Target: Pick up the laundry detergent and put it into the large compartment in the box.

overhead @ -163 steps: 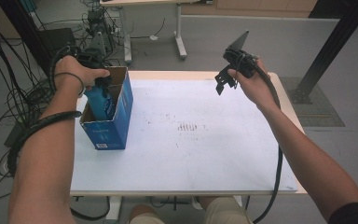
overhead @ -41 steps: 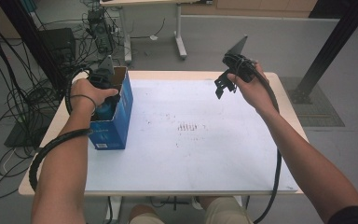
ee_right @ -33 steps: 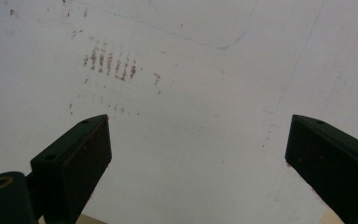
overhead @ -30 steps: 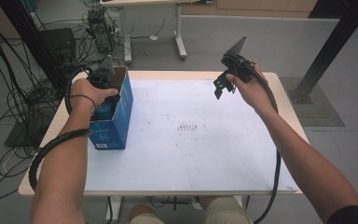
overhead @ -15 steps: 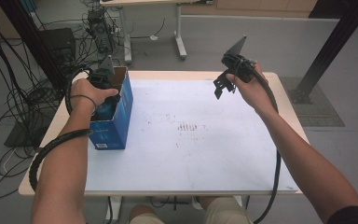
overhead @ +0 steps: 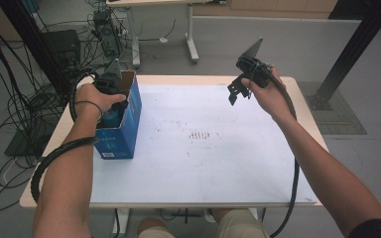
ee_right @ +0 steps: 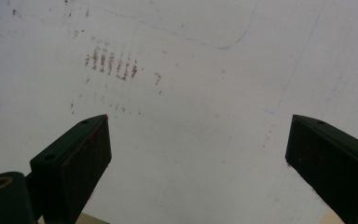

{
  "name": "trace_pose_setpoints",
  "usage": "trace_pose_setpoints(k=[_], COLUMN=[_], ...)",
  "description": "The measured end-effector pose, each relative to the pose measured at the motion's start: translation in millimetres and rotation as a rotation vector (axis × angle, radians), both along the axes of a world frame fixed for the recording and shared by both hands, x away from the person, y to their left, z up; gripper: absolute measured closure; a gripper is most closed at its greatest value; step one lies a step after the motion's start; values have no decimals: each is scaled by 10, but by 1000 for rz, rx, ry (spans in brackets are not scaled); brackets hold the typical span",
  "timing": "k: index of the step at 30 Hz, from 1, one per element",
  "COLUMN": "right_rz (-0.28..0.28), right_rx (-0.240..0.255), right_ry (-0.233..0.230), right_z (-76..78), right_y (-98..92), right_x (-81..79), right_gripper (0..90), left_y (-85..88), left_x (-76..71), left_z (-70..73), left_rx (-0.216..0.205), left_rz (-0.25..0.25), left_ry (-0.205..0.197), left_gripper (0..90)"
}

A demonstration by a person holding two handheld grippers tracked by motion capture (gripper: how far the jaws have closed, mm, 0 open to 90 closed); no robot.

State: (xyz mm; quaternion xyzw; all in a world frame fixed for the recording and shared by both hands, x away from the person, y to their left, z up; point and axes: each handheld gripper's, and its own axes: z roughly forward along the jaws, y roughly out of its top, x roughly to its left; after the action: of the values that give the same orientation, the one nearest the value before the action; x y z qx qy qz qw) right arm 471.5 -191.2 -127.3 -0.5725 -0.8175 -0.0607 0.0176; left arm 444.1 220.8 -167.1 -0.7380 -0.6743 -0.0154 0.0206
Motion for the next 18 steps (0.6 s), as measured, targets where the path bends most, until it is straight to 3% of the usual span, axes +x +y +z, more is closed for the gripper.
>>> trace_pose_setpoints(k=[18], right_rz=[5], right_rx=[-3], right_ry=[3], right_z=[-4], right_y=[23], right_x=[3], right_gripper=[69], left_y=[21], left_x=[-11], left_z=[-3], left_rx=[-8], left_rz=[2], left_ry=[-4], left_gripper=[365])
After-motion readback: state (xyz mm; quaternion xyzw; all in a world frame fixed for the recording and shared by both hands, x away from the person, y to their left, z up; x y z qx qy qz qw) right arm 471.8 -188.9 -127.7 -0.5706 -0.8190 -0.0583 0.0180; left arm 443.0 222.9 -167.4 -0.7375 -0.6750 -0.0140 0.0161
